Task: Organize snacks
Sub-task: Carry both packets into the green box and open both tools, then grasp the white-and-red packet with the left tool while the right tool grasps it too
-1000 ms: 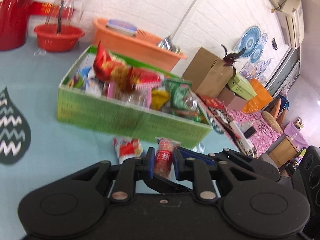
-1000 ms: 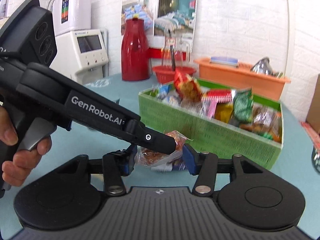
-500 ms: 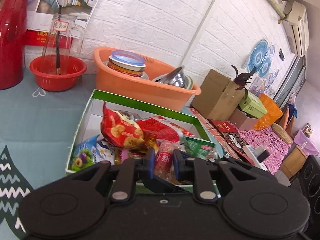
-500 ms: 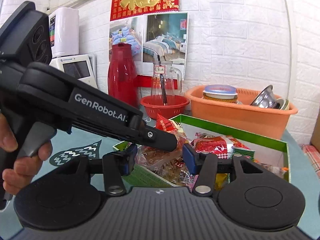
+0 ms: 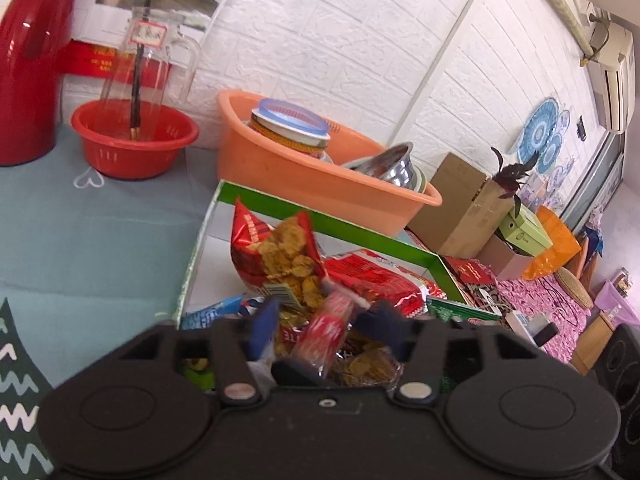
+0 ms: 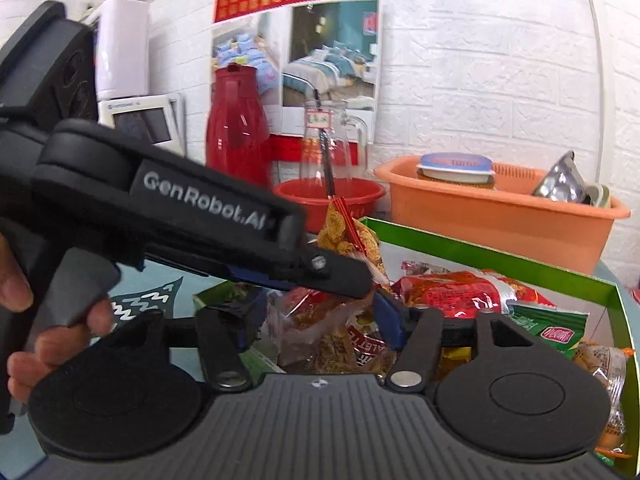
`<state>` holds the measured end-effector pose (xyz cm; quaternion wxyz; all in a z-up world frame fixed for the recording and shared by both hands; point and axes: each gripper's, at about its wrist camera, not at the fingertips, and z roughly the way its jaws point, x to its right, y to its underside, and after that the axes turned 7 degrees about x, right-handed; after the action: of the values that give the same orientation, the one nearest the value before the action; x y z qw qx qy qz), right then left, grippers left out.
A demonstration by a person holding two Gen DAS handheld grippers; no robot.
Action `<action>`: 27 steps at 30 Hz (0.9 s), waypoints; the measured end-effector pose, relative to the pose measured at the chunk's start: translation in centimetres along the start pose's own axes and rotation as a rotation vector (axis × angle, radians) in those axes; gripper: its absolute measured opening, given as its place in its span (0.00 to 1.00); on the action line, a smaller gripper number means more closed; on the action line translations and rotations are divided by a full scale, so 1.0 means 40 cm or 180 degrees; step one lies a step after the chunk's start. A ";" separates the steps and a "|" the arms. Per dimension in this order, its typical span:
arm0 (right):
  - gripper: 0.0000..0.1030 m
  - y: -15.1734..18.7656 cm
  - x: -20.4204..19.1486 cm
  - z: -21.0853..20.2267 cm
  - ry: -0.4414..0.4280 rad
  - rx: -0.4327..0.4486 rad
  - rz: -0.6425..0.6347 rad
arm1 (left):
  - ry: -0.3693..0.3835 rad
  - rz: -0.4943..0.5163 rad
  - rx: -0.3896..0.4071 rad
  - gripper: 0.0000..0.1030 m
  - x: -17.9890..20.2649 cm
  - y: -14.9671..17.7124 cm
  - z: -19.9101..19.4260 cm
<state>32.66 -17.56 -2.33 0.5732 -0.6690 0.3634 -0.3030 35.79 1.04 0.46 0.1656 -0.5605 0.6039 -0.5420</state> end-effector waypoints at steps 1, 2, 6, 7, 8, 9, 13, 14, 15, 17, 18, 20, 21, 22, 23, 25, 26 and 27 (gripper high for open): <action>1.00 0.001 -0.006 -0.007 0.0052 0.0030 -0.0059 | -0.0053 0.0014 0.0062 1.00 0.003 0.003 -0.011; 1.00 0.001 -0.010 -0.011 0.0087 0.0033 -0.0115 | -0.0107 0.0021 0.0110 1.00 0.006 0.004 -0.021; 1.00 -0.010 -0.008 -0.048 0.0117 0.0064 -0.0027 | -0.0273 0.0032 0.0235 1.00 0.018 0.006 -0.068; 1.00 -0.014 -0.008 -0.061 0.0128 0.0083 0.0002 | -0.0282 0.0034 0.0237 1.00 0.021 0.006 -0.078; 1.00 -0.018 -0.009 -0.076 0.0141 0.0100 0.0014 | -0.0286 0.0027 0.0243 1.00 0.024 0.006 -0.092; 1.00 -0.021 -0.011 -0.094 0.0160 0.0119 0.0022 | -0.0287 0.0013 0.0252 1.00 0.028 0.006 -0.104; 1.00 -0.025 -0.022 -0.166 0.0157 0.0164 0.0062 | -0.0281 -0.0017 0.0244 1.00 0.047 0.017 -0.153; 1.00 -0.023 -0.025 -0.183 0.0161 0.0151 0.0072 | -0.0291 -0.0017 0.0218 1.00 0.052 0.024 -0.163; 1.00 -0.018 -0.030 -0.203 0.0179 0.0116 0.0073 | -0.0289 -0.0013 0.0191 1.00 0.058 0.032 -0.171; 1.00 -0.008 -0.036 -0.234 0.0170 0.0058 0.0067 | -0.0274 0.0013 0.0110 1.00 0.068 0.051 -0.184; 1.00 0.002 -0.039 -0.253 0.0154 0.0015 0.0079 | -0.0255 0.0036 0.0066 1.00 0.074 0.065 -0.188; 1.00 0.025 -0.045 -0.283 0.0149 -0.0063 0.0112 | -0.0233 0.0092 -0.0014 1.00 0.083 0.091 -0.191; 1.00 0.037 -0.047 -0.294 0.0146 -0.0104 0.0124 | -0.0218 0.0130 -0.0054 1.00 0.088 0.108 -0.188; 1.00 0.049 -0.049 -0.305 0.0149 -0.0140 0.0146 | -0.0204 0.0157 -0.0095 1.00 0.091 0.123 -0.182; 1.00 0.061 -0.050 -0.314 0.0156 -0.0169 0.0179 | -0.0190 0.0173 -0.0148 1.00 0.094 0.138 -0.172; 1.00 0.088 -0.052 -0.335 0.0152 -0.0239 0.0257 | -0.0186 0.0190 -0.0254 1.00 0.099 0.167 -0.147; 1.00 0.097 -0.053 -0.340 0.0149 -0.0273 0.0286 | -0.0184 0.0199 -0.0300 0.95 0.102 0.177 -0.133; 1.00 0.106 -0.053 -0.345 0.0156 -0.0303 0.0307 | -0.0182 0.0206 -0.0349 0.91 0.103 0.190 -0.117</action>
<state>19.55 -23.67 -4.29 0.5456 -0.6696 0.4231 -0.2738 26.95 -1.94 -2.58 0.1693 -0.5641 0.6455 -0.4862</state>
